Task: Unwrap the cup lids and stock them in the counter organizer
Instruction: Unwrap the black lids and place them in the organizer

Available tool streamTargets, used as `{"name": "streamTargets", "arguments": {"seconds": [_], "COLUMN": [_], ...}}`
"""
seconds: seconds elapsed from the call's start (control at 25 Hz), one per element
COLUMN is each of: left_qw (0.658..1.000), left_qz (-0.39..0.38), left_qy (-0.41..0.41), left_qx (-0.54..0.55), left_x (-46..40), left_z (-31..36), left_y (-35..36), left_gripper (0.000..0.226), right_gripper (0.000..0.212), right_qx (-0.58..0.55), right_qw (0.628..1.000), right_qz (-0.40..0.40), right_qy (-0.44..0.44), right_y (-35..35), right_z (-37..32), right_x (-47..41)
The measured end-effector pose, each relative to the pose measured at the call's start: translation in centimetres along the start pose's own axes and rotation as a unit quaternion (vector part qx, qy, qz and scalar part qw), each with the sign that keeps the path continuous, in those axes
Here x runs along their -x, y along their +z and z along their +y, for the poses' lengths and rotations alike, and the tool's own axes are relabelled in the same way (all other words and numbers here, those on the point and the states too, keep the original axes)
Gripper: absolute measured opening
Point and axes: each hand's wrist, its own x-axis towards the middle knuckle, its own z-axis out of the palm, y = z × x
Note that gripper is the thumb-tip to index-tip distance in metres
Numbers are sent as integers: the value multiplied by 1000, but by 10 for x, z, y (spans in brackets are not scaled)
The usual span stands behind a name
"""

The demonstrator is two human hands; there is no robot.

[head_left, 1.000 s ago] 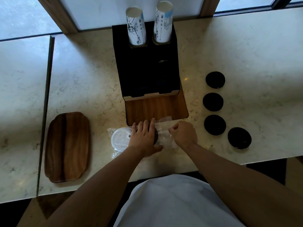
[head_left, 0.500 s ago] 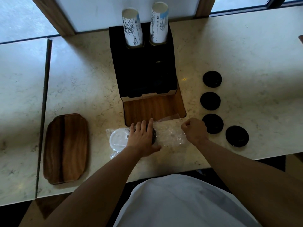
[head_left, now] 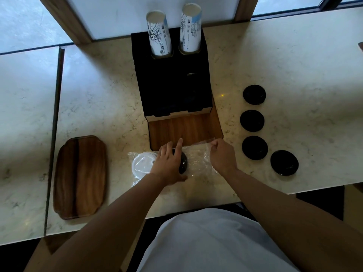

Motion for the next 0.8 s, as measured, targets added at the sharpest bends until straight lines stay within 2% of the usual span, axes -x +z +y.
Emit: {"name": "streamTargets", "arguments": {"seconds": [0.12, 0.24, 0.28, 0.48, 0.8], "left_qw": [1000, 999, 999, 999, 999], "left_qz": [6, 21, 21, -3, 27], "left_qy": [19, 21, 17, 2, -10], "left_qx": [-5, -43, -47, -50, -15], "left_x": [2, 4, 4, 5, 4], "left_z": [-9, -18, -21, -31, -33], "left_y": [-6, -10, -11, -13, -20], "left_gripper": [144, 143, 142, 134, 115], "right_gripper": [22, 29, 32, 29, 26], "right_qx": [-85, -261, -284, -201, -240], "right_qw": [992, 952, 944, 967, 953], "right_qz": [-58, -97, -101, -109, -132], "right_qy": [77, 127, 138, 114, 130], "right_y": [3, 4, 5, 4, 2], "right_z": [9, 6, 6, 13, 15], "right_x": [-4, -1, 0, -2, -2]}}
